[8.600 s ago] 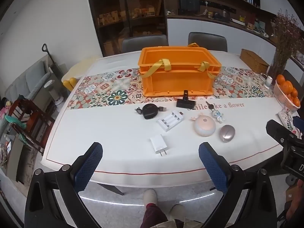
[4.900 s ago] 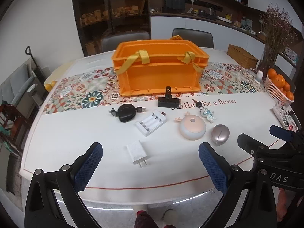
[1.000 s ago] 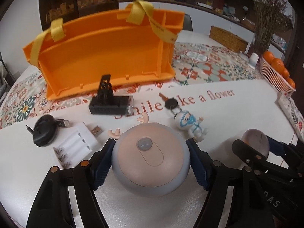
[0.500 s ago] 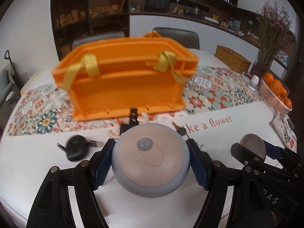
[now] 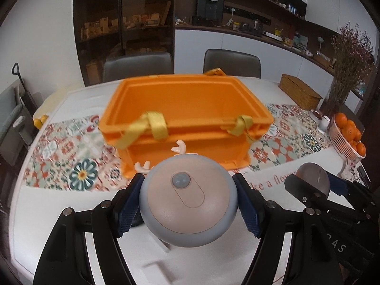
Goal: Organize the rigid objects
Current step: 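Carry the lamp and speaker over the orange crate with both grippers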
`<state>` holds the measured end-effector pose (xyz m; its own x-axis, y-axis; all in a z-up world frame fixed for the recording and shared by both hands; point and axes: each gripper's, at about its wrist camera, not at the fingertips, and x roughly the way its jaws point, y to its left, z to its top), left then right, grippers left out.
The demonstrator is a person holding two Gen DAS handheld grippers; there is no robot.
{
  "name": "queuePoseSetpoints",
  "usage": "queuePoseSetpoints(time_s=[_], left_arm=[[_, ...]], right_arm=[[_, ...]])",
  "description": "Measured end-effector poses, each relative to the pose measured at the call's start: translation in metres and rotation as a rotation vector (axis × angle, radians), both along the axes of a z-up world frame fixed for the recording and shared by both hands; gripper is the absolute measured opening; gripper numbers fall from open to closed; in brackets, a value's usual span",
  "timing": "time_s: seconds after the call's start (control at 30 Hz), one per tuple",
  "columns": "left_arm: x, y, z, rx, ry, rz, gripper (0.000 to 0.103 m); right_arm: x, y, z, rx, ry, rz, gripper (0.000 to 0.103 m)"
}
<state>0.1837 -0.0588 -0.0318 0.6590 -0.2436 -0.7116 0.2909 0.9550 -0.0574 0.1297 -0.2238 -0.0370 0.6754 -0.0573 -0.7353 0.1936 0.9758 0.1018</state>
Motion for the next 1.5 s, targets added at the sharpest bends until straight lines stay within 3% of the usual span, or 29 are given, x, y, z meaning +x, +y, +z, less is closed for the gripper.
queuePoseSetpoints(time_s=[0.57,1.0,1.3,1.5], left_arm=[[0.073,0.044,0.033,0.013,0.006,-0.076,0.074],[0.117,0.028,0.040,0.045,0.001,0.030,0.074],[0.163,0.014,0.014,0.065,0.144,0.077,0.074],[0.183,0.004,-0.004,0.143,0.200,0.108,0.074]], right_arm=[[0.060,0.047,0.044,-0.026,-0.012,-0.119,0.064],[0.131,0.037,0.052,-0.052,0.017,-0.001,0.064],[0.194,0.019,0.034,-0.041,0.127,0.105,0.064],[0.222,0.012,0.013,-0.043,0.211,0.141,0.064]])
